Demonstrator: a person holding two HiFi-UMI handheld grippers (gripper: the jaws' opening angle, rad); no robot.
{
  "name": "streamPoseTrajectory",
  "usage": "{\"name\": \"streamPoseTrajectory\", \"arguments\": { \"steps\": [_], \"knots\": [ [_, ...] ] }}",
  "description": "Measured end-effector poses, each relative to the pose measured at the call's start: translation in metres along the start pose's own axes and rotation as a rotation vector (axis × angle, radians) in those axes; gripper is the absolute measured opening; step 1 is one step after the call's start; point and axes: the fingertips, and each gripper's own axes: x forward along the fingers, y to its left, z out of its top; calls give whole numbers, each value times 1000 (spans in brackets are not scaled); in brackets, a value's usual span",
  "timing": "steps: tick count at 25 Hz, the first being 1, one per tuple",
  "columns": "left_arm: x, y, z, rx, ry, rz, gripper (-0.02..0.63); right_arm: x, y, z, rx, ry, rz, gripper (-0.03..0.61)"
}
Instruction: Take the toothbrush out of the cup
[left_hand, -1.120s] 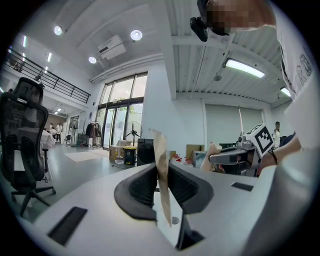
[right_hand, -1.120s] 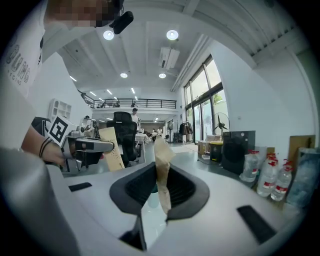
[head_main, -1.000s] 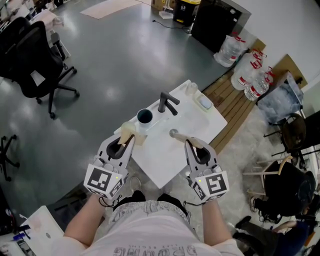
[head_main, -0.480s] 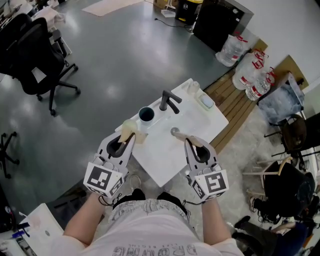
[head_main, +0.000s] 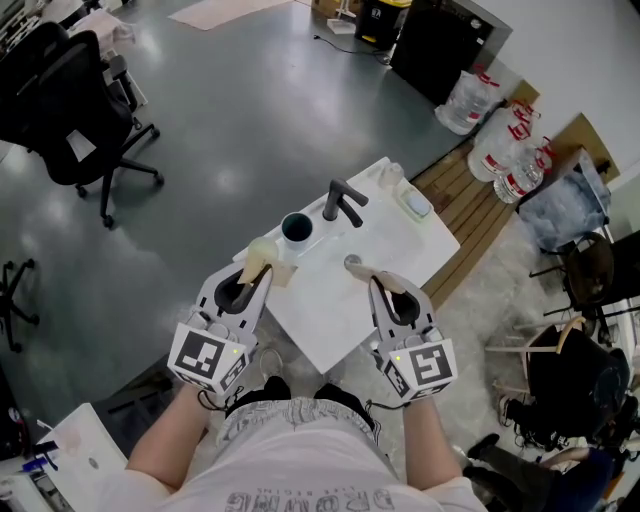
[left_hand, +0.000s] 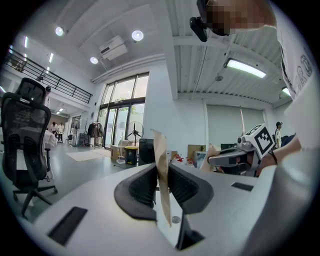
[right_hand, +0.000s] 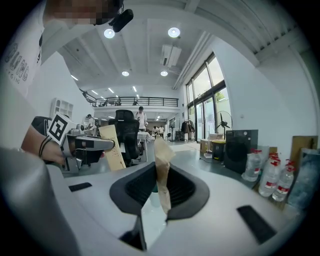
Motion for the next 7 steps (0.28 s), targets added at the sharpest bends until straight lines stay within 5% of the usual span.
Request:
{"name": "streamPoseTrajectory", "arguments": {
  "steps": [7],
  "knots": [
    [-2,0,0,1,0,2,74,-1,2,3,-4,-5,4,64]
  ]
}}
